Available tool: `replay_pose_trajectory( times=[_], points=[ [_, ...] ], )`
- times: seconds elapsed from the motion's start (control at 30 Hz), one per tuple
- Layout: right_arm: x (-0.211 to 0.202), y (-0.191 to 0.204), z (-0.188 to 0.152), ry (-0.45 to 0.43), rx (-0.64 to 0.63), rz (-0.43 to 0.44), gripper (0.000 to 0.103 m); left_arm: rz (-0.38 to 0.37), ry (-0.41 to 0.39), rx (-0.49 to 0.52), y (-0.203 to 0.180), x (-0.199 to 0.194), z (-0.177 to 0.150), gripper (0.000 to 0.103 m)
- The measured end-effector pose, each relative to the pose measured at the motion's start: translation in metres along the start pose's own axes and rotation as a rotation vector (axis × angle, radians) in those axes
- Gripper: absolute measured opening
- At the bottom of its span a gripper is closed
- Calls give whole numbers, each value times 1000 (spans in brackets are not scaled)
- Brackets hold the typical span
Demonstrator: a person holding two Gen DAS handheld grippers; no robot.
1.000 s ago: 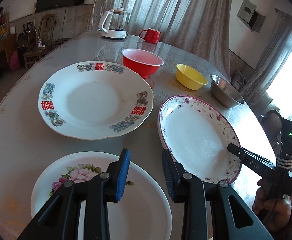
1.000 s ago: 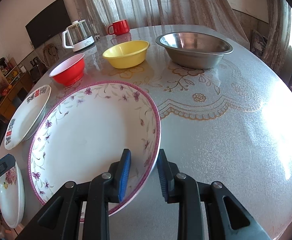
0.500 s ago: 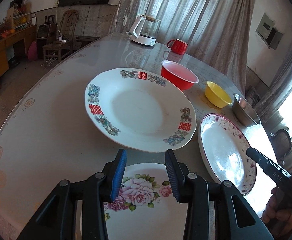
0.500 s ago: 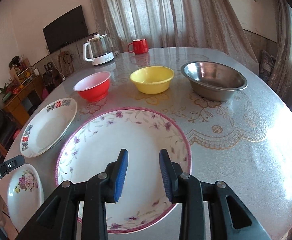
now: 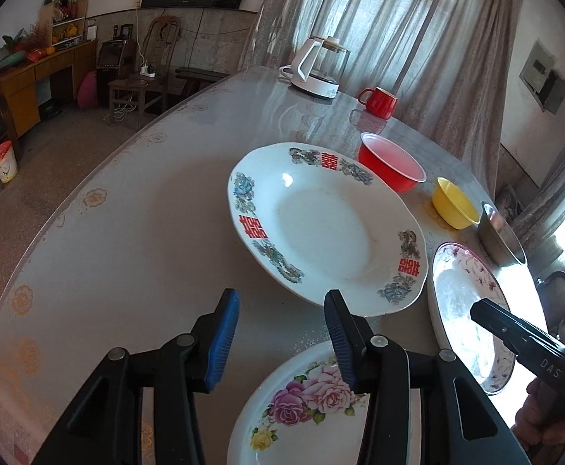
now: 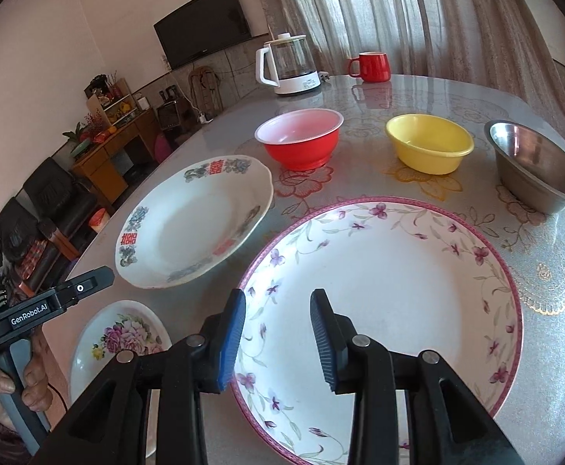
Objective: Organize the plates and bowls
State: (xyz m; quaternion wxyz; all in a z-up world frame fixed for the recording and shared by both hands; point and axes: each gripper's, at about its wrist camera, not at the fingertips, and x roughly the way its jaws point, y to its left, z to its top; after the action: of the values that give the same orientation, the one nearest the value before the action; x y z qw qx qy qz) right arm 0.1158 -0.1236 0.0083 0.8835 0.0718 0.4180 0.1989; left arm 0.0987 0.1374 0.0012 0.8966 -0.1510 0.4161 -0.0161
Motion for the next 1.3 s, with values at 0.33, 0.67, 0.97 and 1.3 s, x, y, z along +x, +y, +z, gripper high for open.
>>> replay_pose_trajectory(
  times=[0.33, 0.67, 0.97, 1.3],
  points=[
    [28, 18, 30, 21, 10, 98, 34, 28, -11, -40, 31, 8, 20, 47],
    [66, 19, 69, 45, 16, 71, 34, -21, -4, -41, 45, 33, 48, 57],
    [97, 9, 86, 82, 24, 39, 34, -27, 50, -42, 50, 60, 64, 57],
    [121, 8, 88, 141, 23, 85, 37, -63, 85, 43, 30, 80, 73, 31]
  ],
)
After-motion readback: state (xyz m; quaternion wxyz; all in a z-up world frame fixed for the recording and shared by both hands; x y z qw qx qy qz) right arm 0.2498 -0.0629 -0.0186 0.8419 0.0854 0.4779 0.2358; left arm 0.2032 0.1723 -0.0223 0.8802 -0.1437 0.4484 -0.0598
